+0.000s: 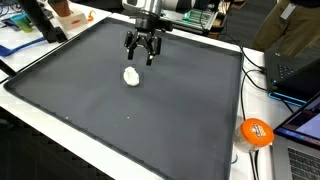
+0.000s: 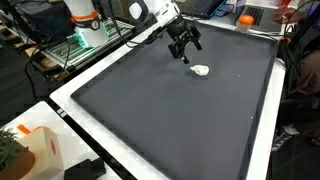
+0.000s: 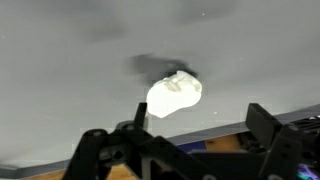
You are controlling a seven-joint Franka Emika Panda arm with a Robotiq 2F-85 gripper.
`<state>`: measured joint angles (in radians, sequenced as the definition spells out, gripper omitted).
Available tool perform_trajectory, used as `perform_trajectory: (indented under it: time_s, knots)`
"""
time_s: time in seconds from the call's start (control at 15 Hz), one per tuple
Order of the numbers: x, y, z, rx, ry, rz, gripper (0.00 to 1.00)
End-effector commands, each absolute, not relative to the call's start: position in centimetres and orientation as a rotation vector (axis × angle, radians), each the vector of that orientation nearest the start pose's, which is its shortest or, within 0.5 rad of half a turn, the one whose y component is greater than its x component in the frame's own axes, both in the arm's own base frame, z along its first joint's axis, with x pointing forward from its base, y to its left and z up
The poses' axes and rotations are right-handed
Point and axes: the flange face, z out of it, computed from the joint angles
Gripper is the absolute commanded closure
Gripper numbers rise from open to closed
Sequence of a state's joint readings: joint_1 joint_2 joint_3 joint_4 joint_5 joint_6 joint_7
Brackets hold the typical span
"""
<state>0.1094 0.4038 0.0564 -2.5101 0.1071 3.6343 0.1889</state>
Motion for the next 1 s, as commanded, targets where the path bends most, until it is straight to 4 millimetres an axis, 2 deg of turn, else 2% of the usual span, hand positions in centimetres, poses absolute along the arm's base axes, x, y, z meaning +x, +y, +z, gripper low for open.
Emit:
perform_trajectory:
  time_s: [0.0, 0.4, 0.93]
  knots:
    - [49.2, 7.5, 21.3, -2.769, 0.226, -1.103, 0.0]
    - [49.2, 8.3, 20.3, -2.717, 0.207, -1.152, 0.0]
    - [49.3, 8.4, 20.1, -2.651, 0.209, -1.267, 0.0]
